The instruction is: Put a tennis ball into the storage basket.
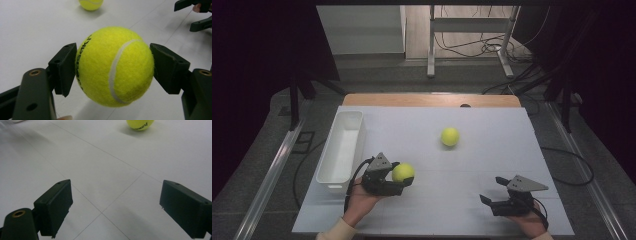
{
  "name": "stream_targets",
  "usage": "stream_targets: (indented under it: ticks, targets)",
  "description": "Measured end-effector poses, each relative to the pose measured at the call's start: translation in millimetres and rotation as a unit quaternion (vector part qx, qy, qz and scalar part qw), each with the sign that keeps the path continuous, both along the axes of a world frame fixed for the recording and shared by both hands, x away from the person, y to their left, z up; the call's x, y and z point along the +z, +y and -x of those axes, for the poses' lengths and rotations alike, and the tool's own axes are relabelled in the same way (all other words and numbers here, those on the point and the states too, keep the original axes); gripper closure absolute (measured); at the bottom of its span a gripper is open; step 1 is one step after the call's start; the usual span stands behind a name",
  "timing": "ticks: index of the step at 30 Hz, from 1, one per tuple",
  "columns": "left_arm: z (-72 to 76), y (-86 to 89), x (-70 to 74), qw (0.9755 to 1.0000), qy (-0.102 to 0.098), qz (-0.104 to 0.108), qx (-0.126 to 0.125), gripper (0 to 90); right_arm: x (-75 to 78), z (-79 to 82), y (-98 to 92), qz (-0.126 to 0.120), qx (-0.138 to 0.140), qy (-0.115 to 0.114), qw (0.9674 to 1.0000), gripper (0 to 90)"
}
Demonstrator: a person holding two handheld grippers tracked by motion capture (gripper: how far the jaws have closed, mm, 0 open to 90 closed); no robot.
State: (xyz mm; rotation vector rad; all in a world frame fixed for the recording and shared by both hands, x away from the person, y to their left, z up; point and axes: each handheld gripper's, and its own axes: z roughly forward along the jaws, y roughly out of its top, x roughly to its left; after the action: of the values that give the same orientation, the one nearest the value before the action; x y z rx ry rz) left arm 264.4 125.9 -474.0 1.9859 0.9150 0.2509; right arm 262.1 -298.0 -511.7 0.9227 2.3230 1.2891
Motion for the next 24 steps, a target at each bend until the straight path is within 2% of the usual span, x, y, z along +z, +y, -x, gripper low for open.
stream_targets:
  ticks: [6,12,24]
  targets:
    - [0.7,3.7,5.5,1.0,-0.006,0.007,0.0,26.7,-0.1,0.1,0.2,0.001,0.0,0.0,1.0,11.6]
    - [0.1,12.1,16.5,0.9996,-0.017,0.021,0.011,26.7,-0.4,-0.3,0.5,0.002,-0.001,0.0,1.0,11.6]
    - [0.7,21.3,25.8,0.9987,-0.028,0.036,0.021,26.7,-0.8,-0.5,0.7,0.003,-0.001,0.0,1.0,11.6]
